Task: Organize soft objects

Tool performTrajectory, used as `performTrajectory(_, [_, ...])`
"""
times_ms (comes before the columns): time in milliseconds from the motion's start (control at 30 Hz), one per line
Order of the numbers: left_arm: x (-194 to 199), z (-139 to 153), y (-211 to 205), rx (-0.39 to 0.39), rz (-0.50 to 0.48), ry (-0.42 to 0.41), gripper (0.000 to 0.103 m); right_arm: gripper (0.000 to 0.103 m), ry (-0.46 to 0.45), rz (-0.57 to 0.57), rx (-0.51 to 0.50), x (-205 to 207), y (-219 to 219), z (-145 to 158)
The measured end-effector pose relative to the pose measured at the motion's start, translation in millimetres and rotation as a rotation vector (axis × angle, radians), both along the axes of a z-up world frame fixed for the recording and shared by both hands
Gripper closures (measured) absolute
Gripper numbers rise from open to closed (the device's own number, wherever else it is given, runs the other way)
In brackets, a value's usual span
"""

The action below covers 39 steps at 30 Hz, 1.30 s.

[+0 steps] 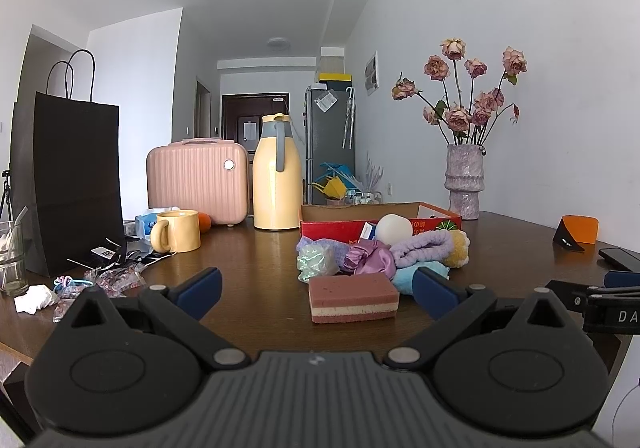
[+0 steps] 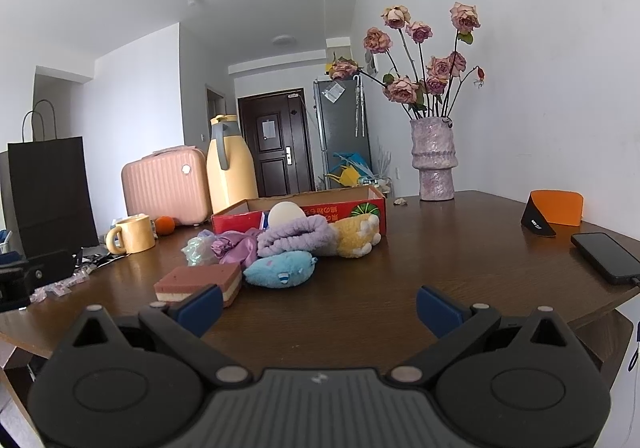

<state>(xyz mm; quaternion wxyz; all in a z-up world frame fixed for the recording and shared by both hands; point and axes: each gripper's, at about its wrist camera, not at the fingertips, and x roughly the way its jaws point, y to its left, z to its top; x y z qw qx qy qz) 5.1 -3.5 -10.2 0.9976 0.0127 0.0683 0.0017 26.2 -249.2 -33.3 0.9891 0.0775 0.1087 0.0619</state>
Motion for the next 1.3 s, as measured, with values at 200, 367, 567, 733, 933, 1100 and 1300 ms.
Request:
performTrajectory(200, [0.9, -1.3, -1.0, 0.002, -0.002, 0.003, 0.0, 0.0, 0.004, -0.005, 0.004, -0.3, -0.7, -1.9])
performTrajectory(367, [1.0, -2.3, -0.3, -0.003, 0.001, 0.005, 0.0, 0.0, 0.006, -0.002, 0.001, 0.1, -1.0, -2.1])
performTrajectory(567, [1.1, -2.6, 0.2, -0.002, -0.001, 0.007, 0.0, 0.0, 0.009, -0.006, -0.002, 0.6, -1.0, -3.1])
performTrajectory(733, [1.2, -3.5, 0.4, -0.003, 0.0, 0.01, 0.0, 0.0, 0.011, -0.008, -0.001, 1.1, -0.4, -3.4])
performTrajectory(933, [11.4, -6.1, 1.7, 0.003, 0.002, 0.017, 0.0, 0.0, 0.009, 0.0, -0.003, 2.6, 1.7, -3.7])
performTrajectory(1100, [37.8, -9.6, 8.2, 0.005, 0.015, 0.062, 0.0, 0.0, -0.005, 0.041, -0.034, 20.9, 13.0, 4.0])
performTrajectory(1300, [86.4, -15.7, 23.9, -0.054, -0.043, 0.146, 0.0, 0.0, 0.037, 0.158, 0.036, 65.3, 23.0, 15.3])
